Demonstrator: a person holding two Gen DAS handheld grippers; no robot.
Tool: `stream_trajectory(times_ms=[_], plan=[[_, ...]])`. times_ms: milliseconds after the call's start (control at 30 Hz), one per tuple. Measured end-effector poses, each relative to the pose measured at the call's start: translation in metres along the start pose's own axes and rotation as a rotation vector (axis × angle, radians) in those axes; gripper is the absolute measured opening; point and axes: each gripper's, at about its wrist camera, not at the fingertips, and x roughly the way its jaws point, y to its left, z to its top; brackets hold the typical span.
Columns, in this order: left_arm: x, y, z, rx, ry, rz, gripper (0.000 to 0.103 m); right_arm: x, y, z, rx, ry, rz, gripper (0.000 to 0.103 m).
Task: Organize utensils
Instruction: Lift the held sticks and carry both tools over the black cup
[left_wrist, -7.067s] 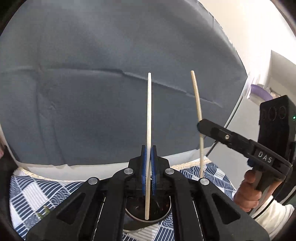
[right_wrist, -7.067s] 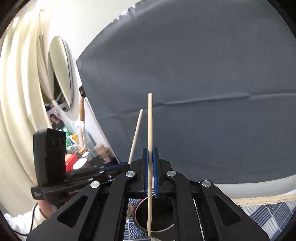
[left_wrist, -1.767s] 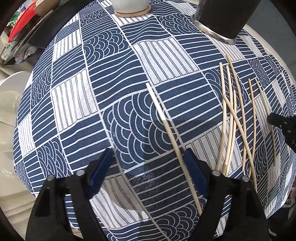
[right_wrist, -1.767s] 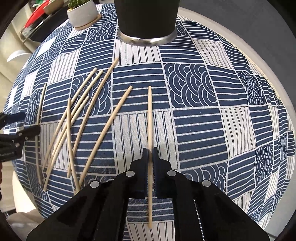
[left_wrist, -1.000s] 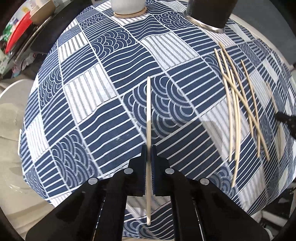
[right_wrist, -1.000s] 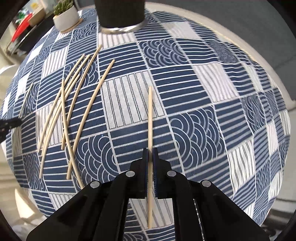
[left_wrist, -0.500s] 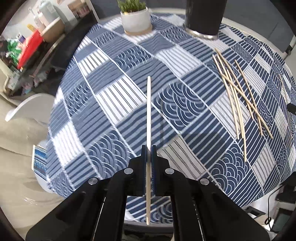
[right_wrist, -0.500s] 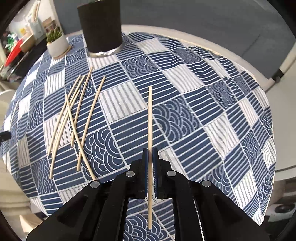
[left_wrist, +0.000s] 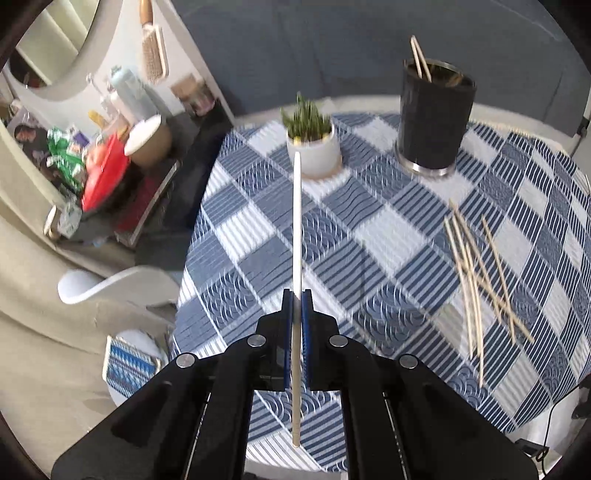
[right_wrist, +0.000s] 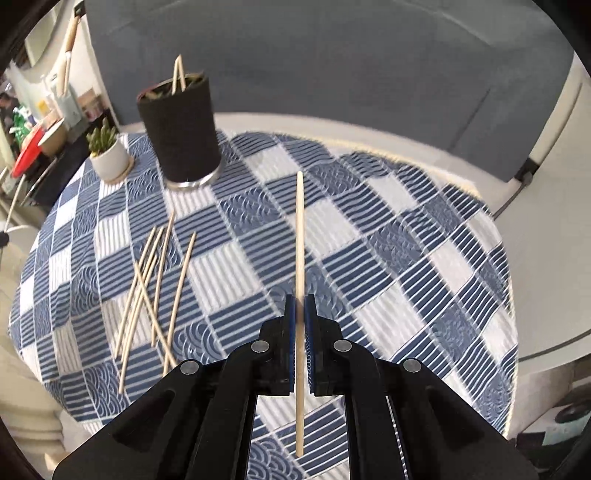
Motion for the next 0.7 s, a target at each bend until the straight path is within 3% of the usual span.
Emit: stream_trajectory(times_ms=[433, 700], plan=[[-0.014, -0.013, 0.101, 0.095, -0.129, -0.118, 0.005, -0.035, -0.005, 0.085, 0.089, -0.145, -0.033, 0.005], [-0.015, -0.003, 0.161, 0.126, -0.219, -0.318, 0.005, -0.052, 0.026, 0.129, 0.173, -0.264, 0.064, 0.005]])
